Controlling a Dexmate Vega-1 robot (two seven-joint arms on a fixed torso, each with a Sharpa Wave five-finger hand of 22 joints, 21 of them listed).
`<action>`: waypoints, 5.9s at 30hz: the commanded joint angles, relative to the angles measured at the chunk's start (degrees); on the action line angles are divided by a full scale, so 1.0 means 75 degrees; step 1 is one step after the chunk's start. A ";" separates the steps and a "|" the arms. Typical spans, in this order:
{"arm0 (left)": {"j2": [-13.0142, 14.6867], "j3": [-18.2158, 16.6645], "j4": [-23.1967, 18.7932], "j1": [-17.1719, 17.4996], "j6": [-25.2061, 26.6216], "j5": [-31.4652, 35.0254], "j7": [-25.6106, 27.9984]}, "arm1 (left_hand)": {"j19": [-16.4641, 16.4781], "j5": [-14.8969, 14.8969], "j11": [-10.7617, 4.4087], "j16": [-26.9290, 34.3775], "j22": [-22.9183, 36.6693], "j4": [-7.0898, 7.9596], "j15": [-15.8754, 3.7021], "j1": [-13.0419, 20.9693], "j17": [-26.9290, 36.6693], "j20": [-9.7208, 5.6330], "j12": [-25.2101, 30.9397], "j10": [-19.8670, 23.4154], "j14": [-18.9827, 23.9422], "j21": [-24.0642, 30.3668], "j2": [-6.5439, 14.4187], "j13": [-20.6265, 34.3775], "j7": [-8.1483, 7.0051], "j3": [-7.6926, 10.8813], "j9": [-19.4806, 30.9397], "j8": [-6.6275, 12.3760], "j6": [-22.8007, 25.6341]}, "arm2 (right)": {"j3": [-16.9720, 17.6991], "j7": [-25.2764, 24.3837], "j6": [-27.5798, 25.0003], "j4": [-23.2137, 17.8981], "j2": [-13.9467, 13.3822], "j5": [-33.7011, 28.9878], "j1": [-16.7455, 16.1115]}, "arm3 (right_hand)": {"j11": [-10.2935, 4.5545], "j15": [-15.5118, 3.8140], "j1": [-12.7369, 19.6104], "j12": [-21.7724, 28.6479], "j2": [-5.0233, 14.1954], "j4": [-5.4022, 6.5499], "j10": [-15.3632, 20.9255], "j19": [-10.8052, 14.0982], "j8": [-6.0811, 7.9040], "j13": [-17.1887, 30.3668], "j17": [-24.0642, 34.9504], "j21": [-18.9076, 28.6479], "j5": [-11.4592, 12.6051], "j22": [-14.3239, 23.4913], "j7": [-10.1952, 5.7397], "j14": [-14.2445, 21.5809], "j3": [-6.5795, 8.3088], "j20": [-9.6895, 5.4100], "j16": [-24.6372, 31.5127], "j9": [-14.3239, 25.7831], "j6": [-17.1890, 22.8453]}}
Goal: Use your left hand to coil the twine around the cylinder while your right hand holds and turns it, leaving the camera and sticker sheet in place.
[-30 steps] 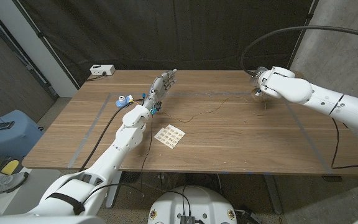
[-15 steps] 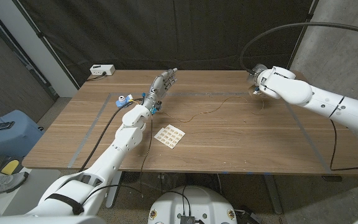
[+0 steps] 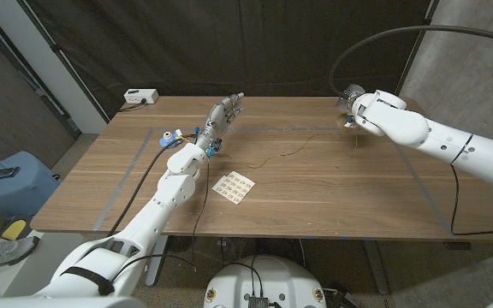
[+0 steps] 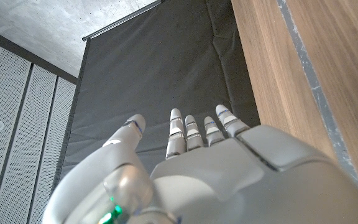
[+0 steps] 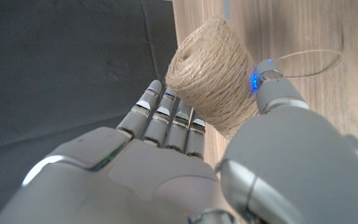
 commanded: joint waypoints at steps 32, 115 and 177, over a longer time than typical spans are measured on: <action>0.0185 0.0159 -0.0229 -0.0115 0.0089 0.0100 -0.0166 | 0.0101 0.0073 -0.0059 0.0012 0.0012 -0.0292 -0.0039 0.0192 0.0011 -0.0090 0.0072 0.0251 0.0108 -0.0025 -0.0104 0.0019 -0.0080 0.0020 0.0014 0.0013 0.0173 | 0.0593 -0.0909 -0.1034 -0.0887 -0.0152 0.0761 -0.0586 | -0.0126 -0.0697 0.0128 0.0174 0.0001 0.0036 0.0220 0.0172 0.0082 0.0084 0.0091 0.0007 -0.0040 0.0021 -0.0049 0.0280 0.0259 -0.0038 0.0033 0.0037 0.0175; 0.0394 0.0889 -0.0176 -0.0575 0.0040 0.0611 -0.0027 | 0.0213 0.0309 -0.0063 0.0008 -0.0022 -0.1196 0.0045 0.1207 0.0023 -0.0060 0.0011 0.0303 0.0228 -0.0054 -0.0375 0.0015 -0.0145 0.0166 -0.0015 -0.0022 0.0096 | 0.0733 -0.2278 -0.2226 -0.1047 0.0304 0.3110 -0.0160 | -0.0327 -0.1072 0.0692 0.0326 0.0161 0.0004 0.0554 0.0598 0.0085 0.0090 0.0858 0.0044 -0.0254 0.0042 -0.0086 0.1556 0.0157 -0.0244 0.0865 0.0060 0.0340; 0.0447 0.1299 0.0208 -0.0984 0.0036 0.0888 0.0011 | 0.0277 0.0263 -0.0091 0.0009 -0.0030 -0.1245 0.0058 0.2371 0.0028 0.0022 0.0018 0.0313 0.0267 -0.0086 -0.0832 0.0027 -0.0187 0.0257 -0.0017 0.0049 0.0015 | 0.1232 -0.4014 -0.2695 -0.1536 0.0492 0.5571 -0.0273 | -0.0251 -0.1081 0.1041 0.0441 0.0222 0.0044 0.0896 0.0849 0.0110 0.0021 0.1353 0.0072 -0.0341 0.0055 0.0088 0.2071 -0.0055 -0.0340 0.1236 0.0109 0.0630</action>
